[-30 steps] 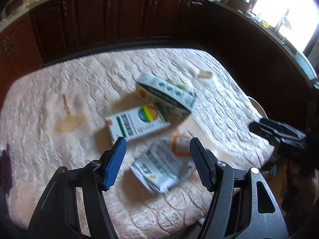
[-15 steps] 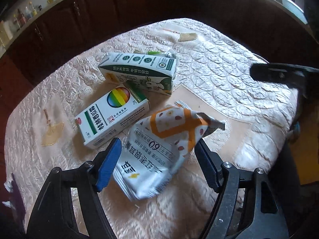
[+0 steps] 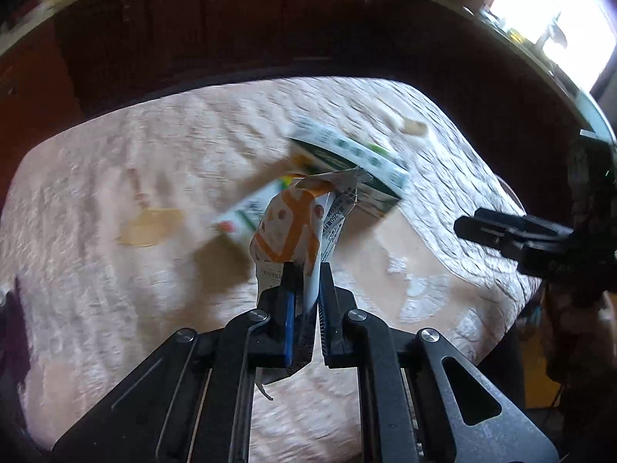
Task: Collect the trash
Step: 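Grasp the orange-patterned snack bag with the left tool, then grasp the white milk carton with the right tool while the left tool holds the snack bag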
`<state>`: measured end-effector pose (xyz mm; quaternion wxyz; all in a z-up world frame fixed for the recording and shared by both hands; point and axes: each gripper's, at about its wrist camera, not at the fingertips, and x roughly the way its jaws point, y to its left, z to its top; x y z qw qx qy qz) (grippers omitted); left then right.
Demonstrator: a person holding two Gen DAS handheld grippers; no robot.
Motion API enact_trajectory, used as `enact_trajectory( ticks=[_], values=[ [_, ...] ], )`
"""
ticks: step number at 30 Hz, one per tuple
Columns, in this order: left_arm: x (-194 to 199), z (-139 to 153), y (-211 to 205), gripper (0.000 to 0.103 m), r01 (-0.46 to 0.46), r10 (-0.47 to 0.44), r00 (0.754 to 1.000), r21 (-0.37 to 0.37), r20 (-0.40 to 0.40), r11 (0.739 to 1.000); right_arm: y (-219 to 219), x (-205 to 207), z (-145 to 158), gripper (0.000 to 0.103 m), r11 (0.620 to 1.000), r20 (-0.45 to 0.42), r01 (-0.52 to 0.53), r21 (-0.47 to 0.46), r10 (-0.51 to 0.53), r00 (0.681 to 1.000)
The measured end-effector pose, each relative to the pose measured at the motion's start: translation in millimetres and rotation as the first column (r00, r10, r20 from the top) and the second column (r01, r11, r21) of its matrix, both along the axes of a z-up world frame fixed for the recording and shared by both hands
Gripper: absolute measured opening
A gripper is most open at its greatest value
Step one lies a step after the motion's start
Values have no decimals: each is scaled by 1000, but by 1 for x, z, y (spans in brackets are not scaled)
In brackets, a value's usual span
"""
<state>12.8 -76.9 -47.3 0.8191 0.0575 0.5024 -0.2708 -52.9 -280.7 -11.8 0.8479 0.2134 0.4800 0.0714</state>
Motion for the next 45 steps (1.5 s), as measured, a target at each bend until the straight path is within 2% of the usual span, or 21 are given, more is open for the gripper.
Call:
enact_trajectory(
  ticks=[5,7,11,16,21,23,26,28,30,32,35,39,41,45],
  values=[
    [12,1,29,8,-82,82,996,-24,-20,996,18,30,-11,75,997,-5,-67,40,68,998],
    [11,-1,34,8,-95,95,995,-19,-14,995,15,38,-13,75,998,-12,-48,46,49,999],
    [13,-7,42,8,-118,118,992,-16,-33,993,4,52,-6,75,997,1,6,-72,-6,1000],
    [16,-10,46,8,-137,136,990,-23,-41,990,0,71,-6,73,1000,-2,1,-11,-1,1000],
    [21,-8,51,8,-154,153,987,-22,-41,988,29,83,3,60,995,25,-102,-1,102,994],
    [22,-9,51,8,-160,159,986,-22,-44,987,45,90,4,60,988,24,-152,-34,152,988],
    [21,-11,51,8,-163,162,985,-23,-53,986,63,103,-3,58,973,-5,-217,-83,217,976],
    [20,-13,49,8,-161,160,985,-22,-58,987,74,115,-7,50,960,-33,-262,-95,260,965],
    [19,-12,48,8,-161,160,985,-24,-57,987,83,123,-9,47,950,-56,-291,-113,286,957],
    [19,-10,48,8,-161,159,986,-28,-50,987,87,124,-1,47,948,-47,-285,-141,281,958],
    [20,-10,48,8,-162,160,986,-30,-54,986,81,123,12,49,958,15,-262,-117,266,964],
    [19,-9,47,8,-169,166,984,-41,-61,985,92,133,0,50,942,-42,-296,-160,293,955],
    [18,-9,47,8,-167,164,985,-47,-61,985,91,136,-13,40,950,-67,-284,-132,277,959],
    [15,-7,43,8,-155,153,987,-52,-55,986,79,110,0,40,957,-29,-280,-78,278,960]
  ],
)
